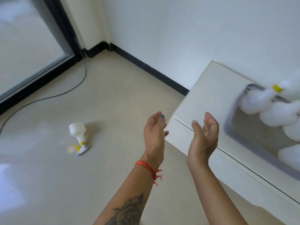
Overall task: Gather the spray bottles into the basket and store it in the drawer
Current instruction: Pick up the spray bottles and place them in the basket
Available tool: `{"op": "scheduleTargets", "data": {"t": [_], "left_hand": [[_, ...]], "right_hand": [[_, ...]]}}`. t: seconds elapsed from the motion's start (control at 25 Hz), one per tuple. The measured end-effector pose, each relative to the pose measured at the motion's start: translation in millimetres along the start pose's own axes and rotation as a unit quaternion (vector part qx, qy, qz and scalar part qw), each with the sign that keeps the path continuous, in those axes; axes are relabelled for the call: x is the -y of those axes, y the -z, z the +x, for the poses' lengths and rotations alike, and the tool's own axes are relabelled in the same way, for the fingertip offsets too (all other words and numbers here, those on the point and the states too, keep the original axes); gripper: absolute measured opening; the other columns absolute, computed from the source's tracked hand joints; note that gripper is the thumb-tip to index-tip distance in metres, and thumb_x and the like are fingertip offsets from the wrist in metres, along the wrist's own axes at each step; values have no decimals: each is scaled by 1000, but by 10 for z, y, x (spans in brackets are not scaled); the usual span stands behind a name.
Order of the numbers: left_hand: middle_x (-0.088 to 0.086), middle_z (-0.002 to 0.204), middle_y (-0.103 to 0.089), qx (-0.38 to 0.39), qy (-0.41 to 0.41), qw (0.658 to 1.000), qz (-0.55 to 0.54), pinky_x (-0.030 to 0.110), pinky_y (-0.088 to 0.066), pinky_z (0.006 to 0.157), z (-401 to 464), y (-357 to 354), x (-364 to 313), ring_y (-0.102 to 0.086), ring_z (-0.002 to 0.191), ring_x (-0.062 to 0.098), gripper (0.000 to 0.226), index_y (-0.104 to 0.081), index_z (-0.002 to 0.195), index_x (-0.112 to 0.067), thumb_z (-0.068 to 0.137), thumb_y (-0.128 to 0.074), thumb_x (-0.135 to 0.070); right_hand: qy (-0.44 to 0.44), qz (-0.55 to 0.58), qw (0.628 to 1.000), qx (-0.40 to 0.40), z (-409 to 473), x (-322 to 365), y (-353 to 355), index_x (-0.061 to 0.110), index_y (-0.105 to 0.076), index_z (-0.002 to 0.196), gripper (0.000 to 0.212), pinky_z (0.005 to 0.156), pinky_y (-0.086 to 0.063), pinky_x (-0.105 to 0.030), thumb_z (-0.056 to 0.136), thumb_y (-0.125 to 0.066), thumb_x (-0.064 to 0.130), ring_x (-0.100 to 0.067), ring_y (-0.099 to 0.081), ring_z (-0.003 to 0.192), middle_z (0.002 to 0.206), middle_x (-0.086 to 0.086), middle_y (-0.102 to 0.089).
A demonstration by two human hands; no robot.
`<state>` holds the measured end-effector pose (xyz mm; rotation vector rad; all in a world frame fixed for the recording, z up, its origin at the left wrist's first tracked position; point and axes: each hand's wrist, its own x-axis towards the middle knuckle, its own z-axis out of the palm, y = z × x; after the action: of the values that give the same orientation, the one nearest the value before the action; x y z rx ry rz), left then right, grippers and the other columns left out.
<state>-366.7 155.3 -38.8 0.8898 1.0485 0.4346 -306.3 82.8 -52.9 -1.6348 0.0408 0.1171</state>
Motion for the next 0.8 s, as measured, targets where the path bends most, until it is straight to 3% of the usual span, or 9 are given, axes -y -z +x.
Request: {"op": "scheduleTargets", "data": {"t": [0.24,0.44,0.8], "left_hand": [[-6,119,-59,-111,-24,991,-68,37,-50,95,358,1332,-467,-57,110,16,32,-54,124,-20,93,-46,-16],[-2,117,-60,-210,-16,969,-130,37,-50,93,839,2292,-635,-58,110,17,30,-56,122,-20,93,-49,-18],[-1,120,-58,-342,46,924,-164,36,-49,95,2249,3669,-366,-57,110,17,34,-53,127,-17,93,-50,-19]], "right_hand": [[-3,-22,989,149,-720,-76,-1294,24,-55,121,38,93,-37,-18,85,-59,13,-9,-48,124,132,7,-55],[-33,-63,963,261,-1160,-426,-2264,26,-55,119,35,96,-40,-27,86,-59,16,-11,-49,122,130,5,-55],[-99,-141,900,399,-1502,-1573,-3877,22,-55,119,35,104,-36,-25,86,-59,12,-6,-48,122,129,5,-56]]}}
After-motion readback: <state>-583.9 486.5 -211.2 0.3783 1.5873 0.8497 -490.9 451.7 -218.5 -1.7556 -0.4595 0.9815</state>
